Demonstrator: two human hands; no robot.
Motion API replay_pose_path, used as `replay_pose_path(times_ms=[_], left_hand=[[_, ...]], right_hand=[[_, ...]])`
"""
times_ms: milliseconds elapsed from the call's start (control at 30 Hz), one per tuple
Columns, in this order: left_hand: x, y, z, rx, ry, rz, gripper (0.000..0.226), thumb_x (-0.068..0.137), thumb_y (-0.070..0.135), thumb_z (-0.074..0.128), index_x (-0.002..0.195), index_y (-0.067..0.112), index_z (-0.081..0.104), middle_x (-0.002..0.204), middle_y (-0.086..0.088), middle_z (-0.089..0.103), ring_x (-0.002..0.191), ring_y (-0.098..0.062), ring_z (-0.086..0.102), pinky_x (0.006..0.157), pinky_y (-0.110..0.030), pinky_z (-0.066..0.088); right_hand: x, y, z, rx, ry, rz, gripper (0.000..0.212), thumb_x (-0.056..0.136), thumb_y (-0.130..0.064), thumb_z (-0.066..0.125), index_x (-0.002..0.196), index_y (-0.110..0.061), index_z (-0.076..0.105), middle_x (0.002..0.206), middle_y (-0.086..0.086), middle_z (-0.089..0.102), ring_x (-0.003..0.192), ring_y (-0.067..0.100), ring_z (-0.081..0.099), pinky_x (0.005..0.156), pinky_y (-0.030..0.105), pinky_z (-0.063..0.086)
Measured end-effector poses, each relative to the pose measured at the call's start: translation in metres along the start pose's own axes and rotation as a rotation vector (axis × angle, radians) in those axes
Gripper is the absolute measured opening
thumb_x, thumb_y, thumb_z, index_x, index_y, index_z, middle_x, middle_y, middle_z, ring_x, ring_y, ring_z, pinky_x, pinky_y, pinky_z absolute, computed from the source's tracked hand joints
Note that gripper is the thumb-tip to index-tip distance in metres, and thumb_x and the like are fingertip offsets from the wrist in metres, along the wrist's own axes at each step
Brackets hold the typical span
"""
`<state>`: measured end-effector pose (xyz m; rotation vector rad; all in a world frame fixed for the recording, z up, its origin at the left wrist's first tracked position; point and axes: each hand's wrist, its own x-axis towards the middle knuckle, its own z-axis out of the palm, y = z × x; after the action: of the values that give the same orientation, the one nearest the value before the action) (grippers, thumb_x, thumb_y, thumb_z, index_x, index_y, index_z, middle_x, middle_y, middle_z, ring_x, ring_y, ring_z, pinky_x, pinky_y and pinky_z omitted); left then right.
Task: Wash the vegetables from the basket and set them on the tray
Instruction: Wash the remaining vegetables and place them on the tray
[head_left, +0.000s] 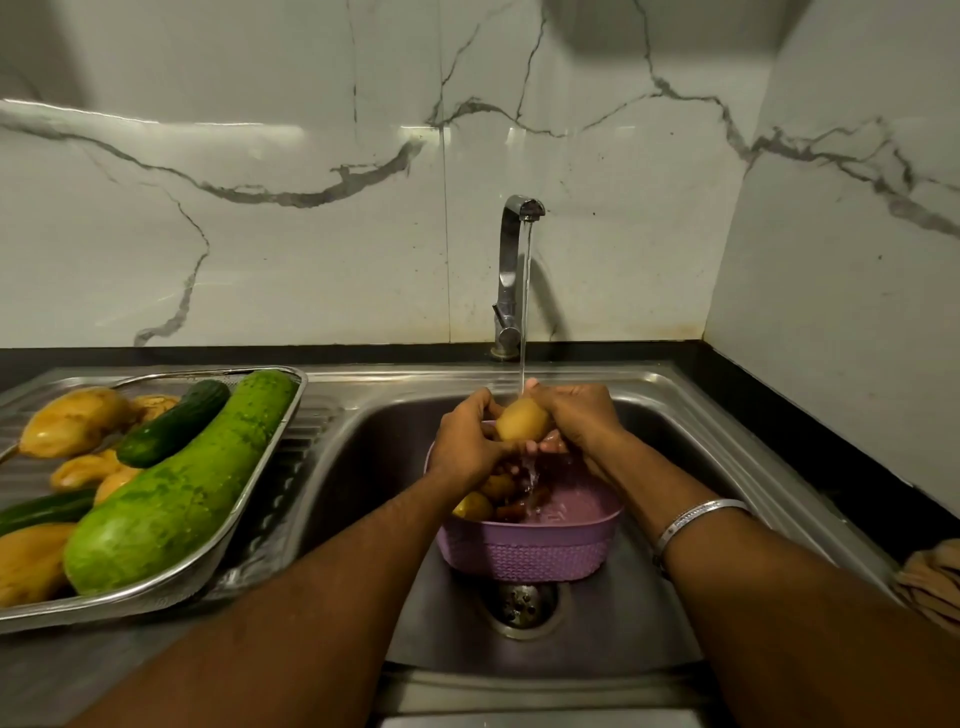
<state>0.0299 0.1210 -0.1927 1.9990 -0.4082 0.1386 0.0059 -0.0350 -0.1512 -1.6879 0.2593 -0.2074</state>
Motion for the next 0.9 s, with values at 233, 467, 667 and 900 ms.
replay_pose_path(times_ms=[233,467,667,900], left_hand=[[-0.004,0.004,-0.007,-0.168,-0.013,-0.098,0.048,0.073,0.013,0.089,0.103,0.007,0.053,0.089,-0.017,0.075,0.069,-0.03,0.076,0.063,-0.043,0.063],[-0.001,0.008,0.003,-0.093,0.0,-0.055,0.046,0.065,0.035,0.094,0.091,0.022,0.058,0.082,-0.007,0.076,0.074,-0.024,0.076,0.071,-0.051,0.063],[-0.002,0.013,0.004,-0.027,0.057,-0.097,0.044,0.067,0.052,0.086,0.087,0.022,0.063,0.075,-0.001,0.074,0.072,-0.018,0.074,0.069,-0.048,0.063],[-0.011,0.026,-0.001,-0.179,-0.102,-0.202,0.042,0.085,0.031,0.08,0.102,-0.001,0.058,0.071,-0.012,0.074,0.055,-0.016,0.072,0.05,-0.025,0.057]], right_hand=[[0.006,0.005,-0.001,-0.052,-0.132,0.012,0.024,0.102,-0.021,0.06,0.123,-0.016,0.072,0.091,0.016,0.073,0.047,0.011,0.058,0.042,0.019,0.048],[0.004,0.011,0.004,-0.082,0.092,-0.116,0.023,0.094,-0.037,0.071,0.099,-0.017,0.081,0.077,0.004,0.074,0.047,0.006,0.06,0.038,0.02,0.045],[0.002,0.008,0.005,-0.164,-0.097,-0.176,0.008,0.099,-0.023,0.065,0.104,-0.026,0.07,0.096,0.003,0.073,0.074,0.018,0.07,0.05,0.024,0.056],[0.007,0.011,-0.001,-0.216,-0.096,-0.125,0.028,0.106,-0.03,0.052,0.109,-0.011,0.073,0.067,0.01,0.072,0.049,0.02,0.067,0.042,0.022,0.049]])
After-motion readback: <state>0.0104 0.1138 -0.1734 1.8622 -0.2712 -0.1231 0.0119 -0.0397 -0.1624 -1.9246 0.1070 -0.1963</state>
